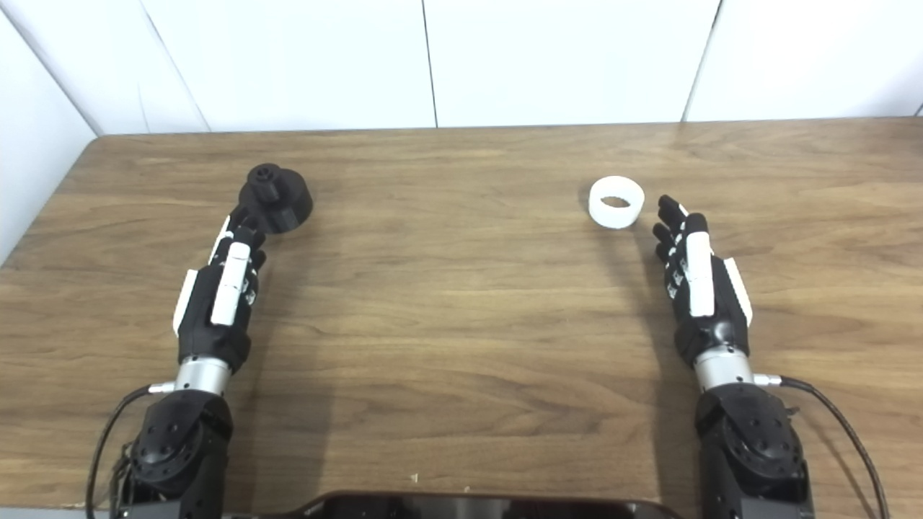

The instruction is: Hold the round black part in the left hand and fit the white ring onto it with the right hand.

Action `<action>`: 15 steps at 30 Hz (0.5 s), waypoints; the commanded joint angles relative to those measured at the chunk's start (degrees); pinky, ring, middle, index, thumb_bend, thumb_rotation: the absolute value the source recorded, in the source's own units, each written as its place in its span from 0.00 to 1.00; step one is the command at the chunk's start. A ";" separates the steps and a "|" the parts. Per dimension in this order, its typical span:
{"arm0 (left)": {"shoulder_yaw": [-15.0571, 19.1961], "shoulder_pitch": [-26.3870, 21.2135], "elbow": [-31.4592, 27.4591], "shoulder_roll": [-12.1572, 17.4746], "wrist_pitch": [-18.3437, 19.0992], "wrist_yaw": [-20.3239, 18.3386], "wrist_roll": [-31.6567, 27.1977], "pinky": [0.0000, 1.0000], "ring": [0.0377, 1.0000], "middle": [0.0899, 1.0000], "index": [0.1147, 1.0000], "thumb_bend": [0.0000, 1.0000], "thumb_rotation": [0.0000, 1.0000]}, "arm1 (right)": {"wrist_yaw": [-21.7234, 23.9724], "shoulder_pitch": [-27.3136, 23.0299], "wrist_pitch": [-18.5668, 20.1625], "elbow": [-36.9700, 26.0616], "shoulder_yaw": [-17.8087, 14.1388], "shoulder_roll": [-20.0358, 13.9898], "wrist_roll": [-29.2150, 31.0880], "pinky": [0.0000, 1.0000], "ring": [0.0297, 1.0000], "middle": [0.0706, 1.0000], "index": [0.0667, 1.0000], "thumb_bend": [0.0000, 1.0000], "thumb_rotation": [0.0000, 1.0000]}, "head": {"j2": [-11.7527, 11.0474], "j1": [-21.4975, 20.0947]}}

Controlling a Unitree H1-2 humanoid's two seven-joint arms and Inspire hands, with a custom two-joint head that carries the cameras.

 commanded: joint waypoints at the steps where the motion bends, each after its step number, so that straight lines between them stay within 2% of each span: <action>1: 0.14 -1.41 -2.35 0.35 -0.24 0.33 -0.31 1.00 0.99 1.00 1.00 0.61 0.78 | -0.02 -1.89 -1.58 -1.54 -0.15 0.21 0.19 0.98 0.95 0.95 0.91 0.64 1.00 | -0.17 0.07; 15: 0.27 -1.68 -0.92 0.73 -1.36 -0.04 -0.36 1.00 1.00 1.00 1.00 0.60 0.77 | 0.11 -2.23 -2.04 -0.73 -0.07 0.26 0.06 0.98 0.95 0.94 0.90 0.65 1.00 | -0.26 0.62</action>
